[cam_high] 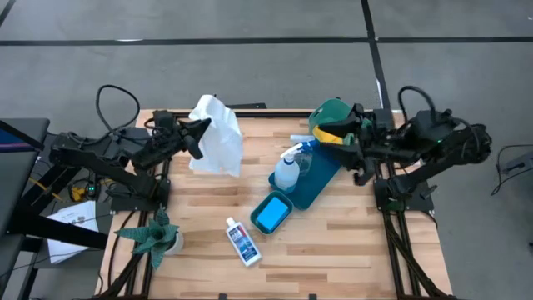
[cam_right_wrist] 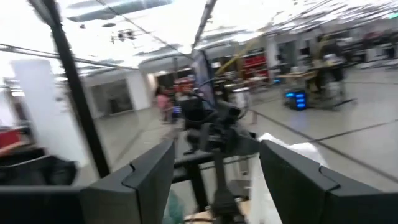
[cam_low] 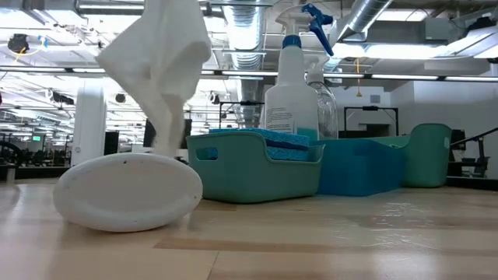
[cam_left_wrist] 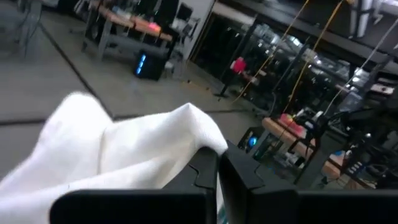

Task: Pick & Place Kitchen Items
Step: Put the white microfiber cloth into the top green bin

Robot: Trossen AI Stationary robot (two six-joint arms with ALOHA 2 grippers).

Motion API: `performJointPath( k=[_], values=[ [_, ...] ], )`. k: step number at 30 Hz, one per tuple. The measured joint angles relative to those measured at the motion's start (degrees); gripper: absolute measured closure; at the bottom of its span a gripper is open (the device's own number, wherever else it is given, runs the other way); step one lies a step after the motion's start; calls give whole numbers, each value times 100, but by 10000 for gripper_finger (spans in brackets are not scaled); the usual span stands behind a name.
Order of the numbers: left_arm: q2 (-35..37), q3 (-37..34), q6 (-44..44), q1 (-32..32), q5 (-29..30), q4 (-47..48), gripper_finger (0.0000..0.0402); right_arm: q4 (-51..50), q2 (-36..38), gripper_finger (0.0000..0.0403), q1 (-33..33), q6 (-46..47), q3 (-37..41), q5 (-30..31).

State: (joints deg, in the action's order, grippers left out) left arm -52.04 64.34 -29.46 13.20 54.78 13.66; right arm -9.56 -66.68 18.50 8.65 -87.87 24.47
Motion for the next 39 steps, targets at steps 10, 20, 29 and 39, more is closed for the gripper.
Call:
performJointPath(
  k=[10,20,29,39],
  values=[
    [-19,-2,1889,474,-102,-1839,401,-578,-1369,175,-24,-463,-1465,1058],
    [-41,-2,2903,1061,-867,-2318,401,-1328,-2737,175,-385,-864,-2997,910],
    [-401,-4,3521,1238,-1600,-2974,401,-1612,-3619,175,-678,-1198,-3960,-60],
    [-622,-4,4093,1133,-2078,-3870,401,-1585,-3970,175,-896,-1193,-4171,-904]
  ],
)
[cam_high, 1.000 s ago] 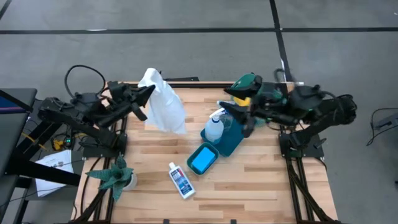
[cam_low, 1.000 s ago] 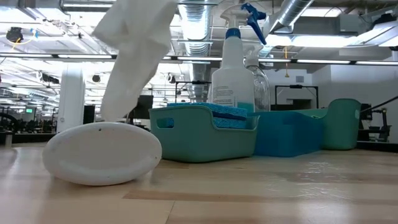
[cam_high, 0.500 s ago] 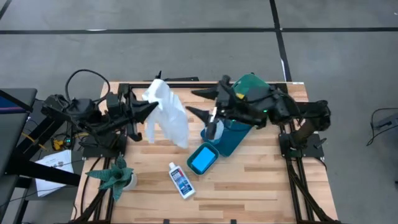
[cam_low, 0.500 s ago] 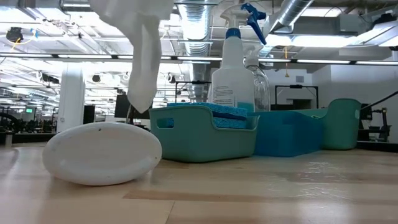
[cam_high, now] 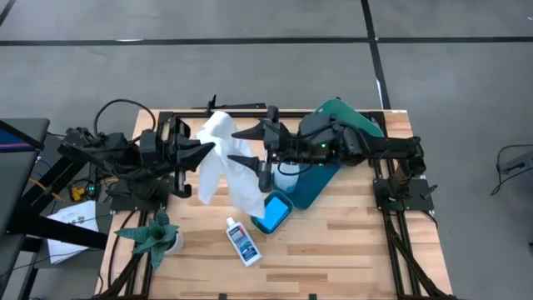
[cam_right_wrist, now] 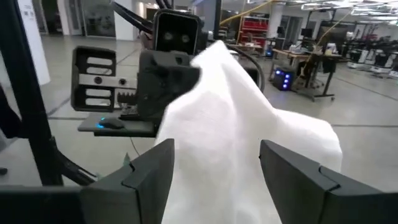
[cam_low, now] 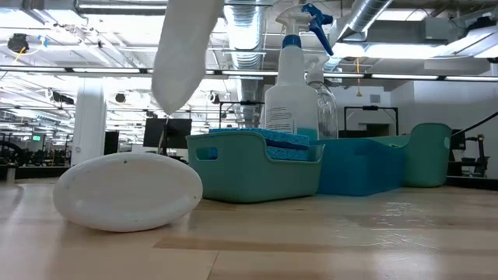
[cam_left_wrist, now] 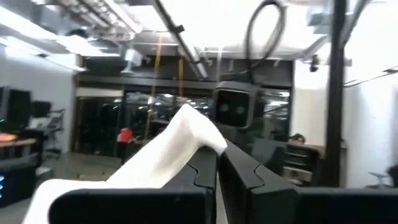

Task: Pick & Place Kitchen Items
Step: Put the white microfiber cloth into the top green bin

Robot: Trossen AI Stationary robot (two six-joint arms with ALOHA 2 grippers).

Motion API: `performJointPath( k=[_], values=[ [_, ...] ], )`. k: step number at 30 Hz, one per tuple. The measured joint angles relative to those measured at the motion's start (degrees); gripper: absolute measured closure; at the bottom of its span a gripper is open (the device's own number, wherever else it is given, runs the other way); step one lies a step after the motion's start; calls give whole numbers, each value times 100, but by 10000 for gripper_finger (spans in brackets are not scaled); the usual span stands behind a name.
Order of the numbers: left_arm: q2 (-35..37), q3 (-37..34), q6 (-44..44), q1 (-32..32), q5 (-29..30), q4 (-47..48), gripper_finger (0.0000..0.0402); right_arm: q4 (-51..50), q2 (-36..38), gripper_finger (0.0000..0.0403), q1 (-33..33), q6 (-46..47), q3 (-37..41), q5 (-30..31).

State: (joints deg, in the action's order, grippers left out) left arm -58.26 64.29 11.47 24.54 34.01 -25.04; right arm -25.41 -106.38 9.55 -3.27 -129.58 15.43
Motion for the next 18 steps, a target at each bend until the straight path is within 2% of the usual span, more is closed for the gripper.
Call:
performJointPath(
  k=[4,8,18],
  values=[
    [-2,0,10,-152,-666,-22,401,-4,-81,175,-117,29,-7,-238],
    [-1,0,-6,-323,-1072,-150,401,41,-118,175,-231,174,-12,-799],
    [0,0,-12,-641,-1192,-884,401,8,-414,175,-407,545,-9,-1621]
  ],
)
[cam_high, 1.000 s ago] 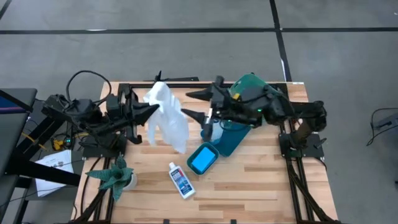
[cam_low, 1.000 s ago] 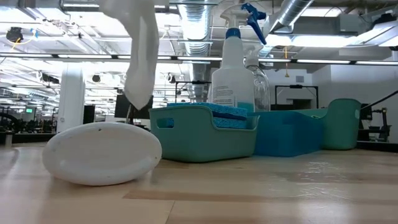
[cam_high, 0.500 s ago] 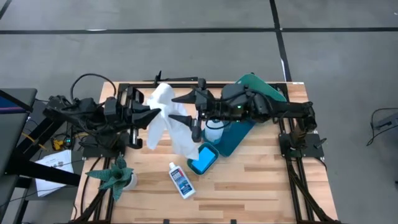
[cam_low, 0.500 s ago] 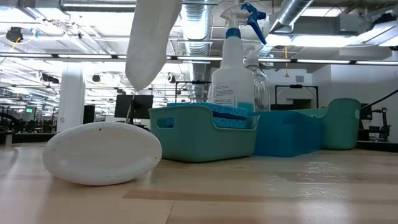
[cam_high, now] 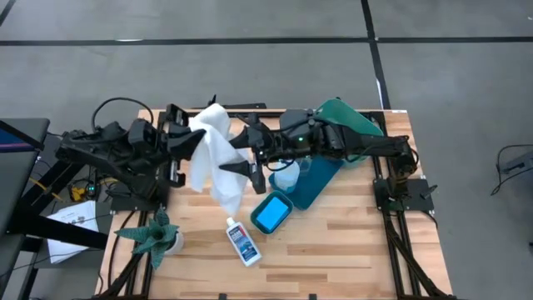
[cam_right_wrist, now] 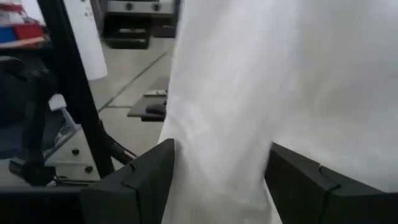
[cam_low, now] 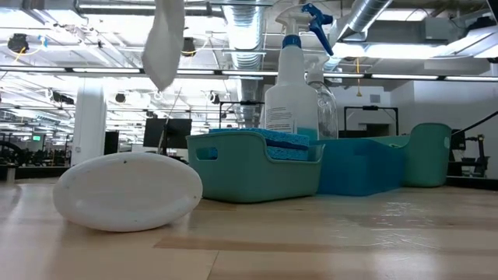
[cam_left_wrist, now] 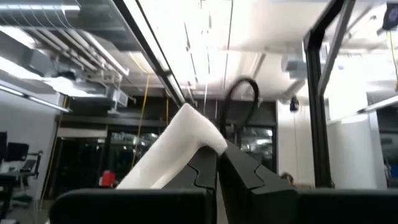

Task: Pick & Place Kitchen Items
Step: Put the white microfiber cloth into the top green bin

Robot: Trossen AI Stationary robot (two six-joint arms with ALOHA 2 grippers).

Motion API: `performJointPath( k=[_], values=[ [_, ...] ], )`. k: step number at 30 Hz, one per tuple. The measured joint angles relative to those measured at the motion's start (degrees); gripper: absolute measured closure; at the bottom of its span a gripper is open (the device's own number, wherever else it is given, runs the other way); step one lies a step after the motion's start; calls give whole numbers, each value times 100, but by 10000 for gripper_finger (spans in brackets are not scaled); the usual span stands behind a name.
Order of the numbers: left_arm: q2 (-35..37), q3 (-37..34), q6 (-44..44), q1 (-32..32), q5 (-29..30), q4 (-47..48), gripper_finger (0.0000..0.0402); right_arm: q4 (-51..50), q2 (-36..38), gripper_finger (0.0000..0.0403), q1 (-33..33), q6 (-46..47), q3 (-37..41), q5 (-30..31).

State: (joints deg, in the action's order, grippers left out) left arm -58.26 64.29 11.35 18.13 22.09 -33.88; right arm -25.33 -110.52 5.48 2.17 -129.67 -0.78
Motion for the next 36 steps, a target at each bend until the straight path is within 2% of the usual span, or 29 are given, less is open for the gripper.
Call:
performJointPath(
  k=[8,11,14,19,22,23,28,36],
  values=[
    [4,0,0,-26,-287,-531,401,158,-65,175,7,-2,2,-72],
    [2,0,0,-26,-299,-519,401,160,-71,187,2,-4,4,-70],
    [2,0,0,-26,-298,-521,401,185,-72,220,8,-4,5,-70],
    [2,0,0,-26,-283,-519,401,178,-72,317,46,-26,5,-72],
    [2,0,0,-26,45,-517,399,180,-72,381,50,-70,5,-157],
    [2,0,19,-26,156,-513,396,180,-72,391,50,-68,5,-240],
    [44,0,298,-17,689,-471,370,180,-72,394,48,18,5,-407],
    [367,4,632,-17,2389,-47,308,145,-22,400,57,379,11,-848]
  ],
)
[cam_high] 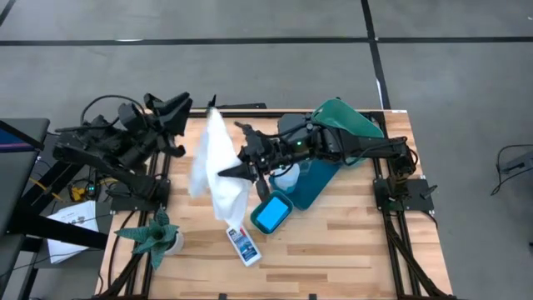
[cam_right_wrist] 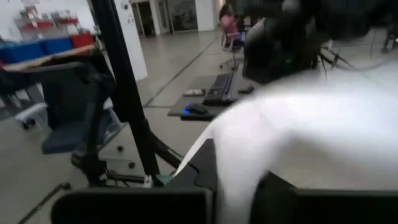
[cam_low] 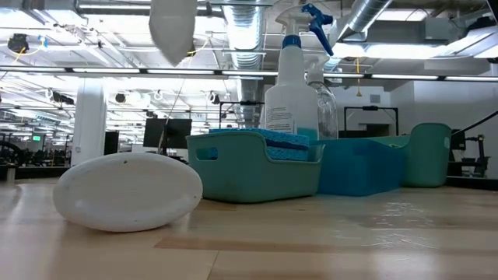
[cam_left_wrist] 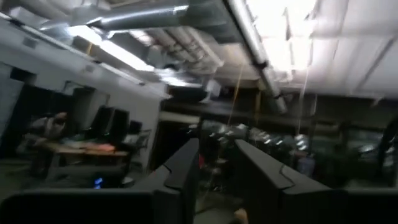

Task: Pick & Place Kitchen Items
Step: Put the white microfiber cloth into the top green bin

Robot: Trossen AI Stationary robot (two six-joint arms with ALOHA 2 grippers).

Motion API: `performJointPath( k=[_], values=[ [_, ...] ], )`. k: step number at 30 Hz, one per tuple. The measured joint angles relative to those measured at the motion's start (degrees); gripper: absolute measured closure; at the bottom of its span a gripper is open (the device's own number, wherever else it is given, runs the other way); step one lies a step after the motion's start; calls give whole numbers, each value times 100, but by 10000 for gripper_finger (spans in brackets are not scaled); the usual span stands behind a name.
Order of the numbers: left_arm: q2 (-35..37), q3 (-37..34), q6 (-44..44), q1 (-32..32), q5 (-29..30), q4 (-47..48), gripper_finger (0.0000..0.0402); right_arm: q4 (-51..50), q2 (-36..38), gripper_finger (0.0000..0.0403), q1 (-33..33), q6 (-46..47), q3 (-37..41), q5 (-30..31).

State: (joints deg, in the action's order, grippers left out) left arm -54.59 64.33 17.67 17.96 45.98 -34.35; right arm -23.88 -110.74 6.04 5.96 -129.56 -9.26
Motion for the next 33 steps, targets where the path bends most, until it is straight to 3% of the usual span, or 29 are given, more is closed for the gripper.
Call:
performJointPath(
  k=[4,9,16,26,33],
  values=[
    [209,-2,48,84,12,541,274,-12,176,401,-14,222,0,0],
    [365,-2,48,250,-865,1124,236,98,437,401,-143,519,-11,7],
    [-199,-2,31,297,-1426,1366,200,77,485,402,-322,761,-9,18],
    [-784,-2,-800,111,-1504,1259,137,114,422,403,-329,754,-2,21],
    [-735,-2,-1074,114,-1604,1539,141,147,422,403,-359,733,-4,20]
  ],
)
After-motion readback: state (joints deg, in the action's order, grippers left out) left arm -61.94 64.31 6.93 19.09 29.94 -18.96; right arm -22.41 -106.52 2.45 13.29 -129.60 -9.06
